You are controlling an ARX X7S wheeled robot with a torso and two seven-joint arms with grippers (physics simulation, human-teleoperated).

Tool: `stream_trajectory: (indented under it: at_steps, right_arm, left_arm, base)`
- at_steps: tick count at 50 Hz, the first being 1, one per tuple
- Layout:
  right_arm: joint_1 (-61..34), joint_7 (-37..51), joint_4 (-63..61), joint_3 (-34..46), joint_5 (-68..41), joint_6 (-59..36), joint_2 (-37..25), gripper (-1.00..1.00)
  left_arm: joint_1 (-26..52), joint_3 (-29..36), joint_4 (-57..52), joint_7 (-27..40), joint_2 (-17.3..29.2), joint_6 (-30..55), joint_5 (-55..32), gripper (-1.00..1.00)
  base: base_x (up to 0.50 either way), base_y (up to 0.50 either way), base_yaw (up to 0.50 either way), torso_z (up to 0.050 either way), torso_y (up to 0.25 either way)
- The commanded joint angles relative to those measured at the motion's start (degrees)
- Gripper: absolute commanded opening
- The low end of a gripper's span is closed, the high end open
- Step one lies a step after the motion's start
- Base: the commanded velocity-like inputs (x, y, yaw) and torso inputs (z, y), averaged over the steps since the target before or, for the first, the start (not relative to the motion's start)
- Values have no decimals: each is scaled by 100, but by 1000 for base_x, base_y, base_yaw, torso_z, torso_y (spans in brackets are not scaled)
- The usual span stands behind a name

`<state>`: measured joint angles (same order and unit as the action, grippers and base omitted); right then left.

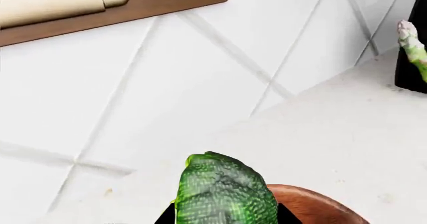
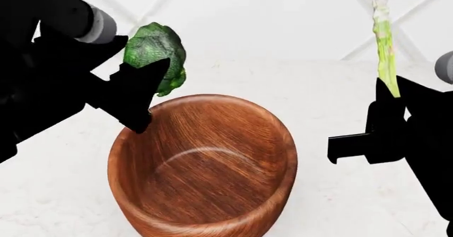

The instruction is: Pick the broccolis and asparaguss from the sink and place them in one bowl. Place the onion in the other bowl. Then turn off the sink faucet.

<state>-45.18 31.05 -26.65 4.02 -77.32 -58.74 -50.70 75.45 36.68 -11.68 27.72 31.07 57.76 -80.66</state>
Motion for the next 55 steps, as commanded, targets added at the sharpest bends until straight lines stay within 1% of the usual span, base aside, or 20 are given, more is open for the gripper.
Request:
stream_trajectory:
  at_steps: [1, 2, 3, 4, 6, 7, 8, 9, 10, 11, 18, 22, 23, 32, 33, 37, 45, 46, 55]
  right_arm:
    - [12, 1, 45, 7, -4, 0, 4, -100]
    - [-8, -1, 66, 35, 11, -9, 21, -100]
    - [-21, 19, 68, 36, -24, -31, 16, -100]
    - [-26, 21, 71, 39, -34, -38, 14, -100]
    - [-24, 16, 72, 38, -37, -31, 14, -100]
    - [-16, 20, 71, 31, -34, -20, 17, -100]
    - [-20, 37, 80, 30, -58, -30, 18, -100]
    - [-28, 54, 82, 37, -65, -43, 15, -100]
    - [-24, 70, 89, 26, -86, -40, 20, -100]
    - [-24, 90, 96, 21, -106, -44, 23, -100]
    - [-23, 182, 102, 14, -133, -48, 26, -100]
    - [-27, 212, 109, 15, -154, -55, 25, -100]
    - [-21, 219, 112, 7, -163, -47, 30, -100]
    - [-49, 249, 139, 28, -234, -86, 18, -100]
    - [-45, 260, 133, 26, -222, -78, 19, -100]
    - [-53, 299, 145, 31, -254, -94, 17, -100]
    - [-60, 351, 168, 28, -318, -105, 18, -100]
    - [-65, 350, 174, 32, -333, -113, 16, -100]
    - [-84, 311, 179, 62, -342, -123, 0, -100]
  left_arm:
    - [890, 668, 766, -337, -835, 963, -612, -100]
    - [910, 742, 734, -400, -880, 964, -515, -100]
    - [953, 760, 868, -405, -957, 1042, -636, -100]
    - [1001, 760, 1096, -245, -1062, 1142, -847, -100]
    - [1105, 914, 1216, -592, -1111, 1211, -676, -100]
    - [1094, 1015, 1190, -714, -1155, 1094, -406, -100]
    - [1088, 1106, 1169, -706, -1195, 1298, -594, -100]
    - [1074, 1122, 1205, -551, -1252, 1357, -699, -100]
    - [1104, 1194, 1182, -675, -1253, 1431, -688, -100]
    - [1097, 1320, 1318, -652, -1321, 1482, -593, -100]
    - [1357, 1814, 2019, -1485, -1422, 1541, 2, -100]
    - [1434, 1969, 2383, -1715, -1483, 1453, 258, -100]
    - [1474, 2038, 2486, -1862, -1492, 1459, 318, -100]
    - [1405, 2307, 2958, -2128, -1679, 1269, 642, -100]
    - [1419, 2369, 2978, -2238, -1661, 1233, 713, -100]
    - [1400, 2370, 3138, -2275, -1721, 1212, 703, -100]
    - [1370, 2350, 3037, -2211, -1754, 1261, 591, -100]
    - [1377, 2349, 3012, -2222, -1739, 1230, 611, 100]
    - [1421, 2189, 2804, -2024, -1616, 1284, 419, 100]
  base:
    - [0, 0, 0, 0, 0]
    - [0, 0, 0, 0, 0]
    - [0, 0, 0, 0, 0]
    - [0, 0, 0, 0, 0]
    - [0, 0, 0, 0, 0]
    - [0, 0, 0, 0, 0]
    - [0, 0, 0, 0, 0]
    - [0, 0, 0, 0, 0]
    - [0, 0, 0, 0, 0]
    - [0, 0, 0, 0, 0]
    - [0, 0, 0, 0, 0]
    - [0, 0, 0, 0, 3]
    - [0, 0, 0, 0, 0]
    - [0, 0, 0, 0, 0]
    - [0, 0, 0, 0, 0]
    - [0, 0, 0, 0, 0]
    - [0, 0, 0, 0, 0]
    - [0, 0, 0, 0, 0]
    - [0, 0, 0, 0, 1]
